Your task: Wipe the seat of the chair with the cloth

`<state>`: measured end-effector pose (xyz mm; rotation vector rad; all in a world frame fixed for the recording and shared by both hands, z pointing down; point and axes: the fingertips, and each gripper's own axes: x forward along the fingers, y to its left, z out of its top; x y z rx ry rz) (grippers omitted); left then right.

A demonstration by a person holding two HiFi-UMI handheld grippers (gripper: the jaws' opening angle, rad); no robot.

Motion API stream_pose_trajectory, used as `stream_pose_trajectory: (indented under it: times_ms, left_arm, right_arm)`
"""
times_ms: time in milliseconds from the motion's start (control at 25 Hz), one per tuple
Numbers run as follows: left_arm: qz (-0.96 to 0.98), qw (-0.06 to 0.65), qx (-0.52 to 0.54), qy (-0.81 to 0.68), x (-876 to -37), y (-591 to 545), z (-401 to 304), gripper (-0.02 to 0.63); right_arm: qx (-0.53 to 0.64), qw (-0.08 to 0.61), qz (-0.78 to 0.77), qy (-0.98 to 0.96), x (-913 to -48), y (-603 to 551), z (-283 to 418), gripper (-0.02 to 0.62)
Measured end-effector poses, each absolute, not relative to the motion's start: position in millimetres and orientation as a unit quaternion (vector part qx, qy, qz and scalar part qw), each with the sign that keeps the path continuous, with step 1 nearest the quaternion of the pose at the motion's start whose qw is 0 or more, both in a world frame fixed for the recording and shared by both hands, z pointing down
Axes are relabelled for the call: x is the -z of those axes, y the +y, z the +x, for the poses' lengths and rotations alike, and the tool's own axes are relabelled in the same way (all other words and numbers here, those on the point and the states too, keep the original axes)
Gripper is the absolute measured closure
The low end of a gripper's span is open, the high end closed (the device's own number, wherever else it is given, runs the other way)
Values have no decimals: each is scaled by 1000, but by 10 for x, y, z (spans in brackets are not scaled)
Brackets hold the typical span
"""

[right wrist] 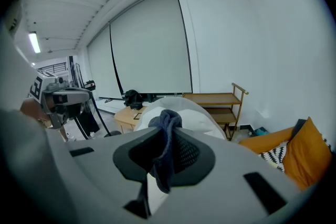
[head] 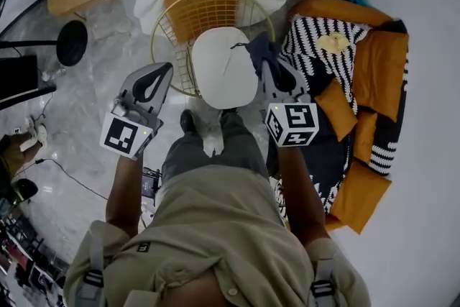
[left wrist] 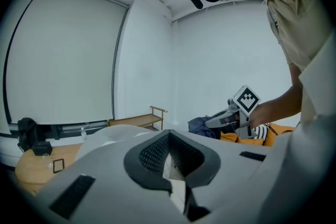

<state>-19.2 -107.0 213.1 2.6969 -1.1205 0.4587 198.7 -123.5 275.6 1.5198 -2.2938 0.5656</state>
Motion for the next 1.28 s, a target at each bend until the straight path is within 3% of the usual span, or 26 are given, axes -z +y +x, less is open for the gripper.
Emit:
stream_pose_trajectory:
  times_ms: [840,1120,1280]
  left_arm:
    - [843,231,-176,-454,-4515,-1342,-706,591]
    - [831,260,-183,-457,-4906,-1118,-867,591]
    - [825,266,-173,-468,-4992,-1071,-983,591]
  right_arm:
    - [-274,315,543,-729,-6769,-2309,1901,543]
    - [-269,370,529,-715,-7463,-2433,1864,543]
    - [-272,388,498,-726,-7695,-2412,1475,543]
